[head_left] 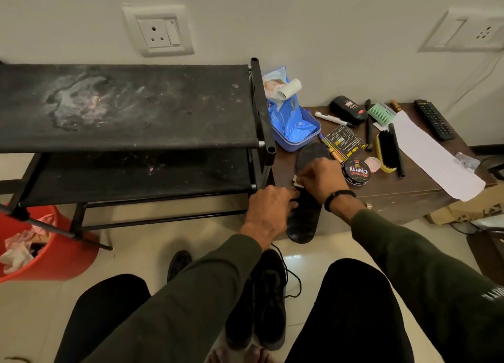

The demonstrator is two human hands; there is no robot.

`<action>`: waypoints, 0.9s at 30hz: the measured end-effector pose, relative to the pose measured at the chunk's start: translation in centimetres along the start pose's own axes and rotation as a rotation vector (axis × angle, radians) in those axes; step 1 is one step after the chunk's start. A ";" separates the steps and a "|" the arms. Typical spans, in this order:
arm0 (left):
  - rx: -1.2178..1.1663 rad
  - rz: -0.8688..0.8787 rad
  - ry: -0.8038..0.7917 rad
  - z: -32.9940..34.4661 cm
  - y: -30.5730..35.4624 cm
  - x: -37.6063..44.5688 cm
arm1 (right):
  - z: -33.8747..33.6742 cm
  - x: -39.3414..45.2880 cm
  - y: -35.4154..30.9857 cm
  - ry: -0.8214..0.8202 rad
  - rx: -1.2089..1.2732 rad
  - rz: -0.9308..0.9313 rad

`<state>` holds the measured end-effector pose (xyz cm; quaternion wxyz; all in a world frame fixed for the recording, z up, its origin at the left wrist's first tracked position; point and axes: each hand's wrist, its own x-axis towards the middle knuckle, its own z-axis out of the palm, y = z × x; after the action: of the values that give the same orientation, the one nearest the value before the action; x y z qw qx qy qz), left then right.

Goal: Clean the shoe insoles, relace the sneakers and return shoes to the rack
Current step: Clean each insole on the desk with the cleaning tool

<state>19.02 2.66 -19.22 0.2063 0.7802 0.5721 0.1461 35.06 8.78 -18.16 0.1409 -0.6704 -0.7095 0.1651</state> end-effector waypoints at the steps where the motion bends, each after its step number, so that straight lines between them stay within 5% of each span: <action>1: -0.005 -0.006 0.011 0.0 -0.1 -0.1 | 0.3 0.9 -0.2 0.006 -0.010 0.014; 8: 0.020 -0.080 0.017 -0.5 0.8 -0.6 | 1.3 2.7 -1.2 0.041 -0.031 0.132; 14: 0.063 -0.100 0.000 0.0 1.0 -0.2 | -0.5 -1.6 -0.5 -0.132 -0.071 0.009; 21: 0.151 -0.040 -0.055 -0.8 1.8 0.1 | -0.6 4.6 0.7 0.054 -0.044 0.113; 27: 0.324 0.031 -0.113 -2.3 3.4 0.2 | -0.9 5.6 0.6 0.042 -0.171 0.085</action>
<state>20.90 2.34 -15.57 0.1075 0.8190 0.5635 0.0113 35.67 14.46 -17.75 0.0910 -0.7130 -0.6886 0.0958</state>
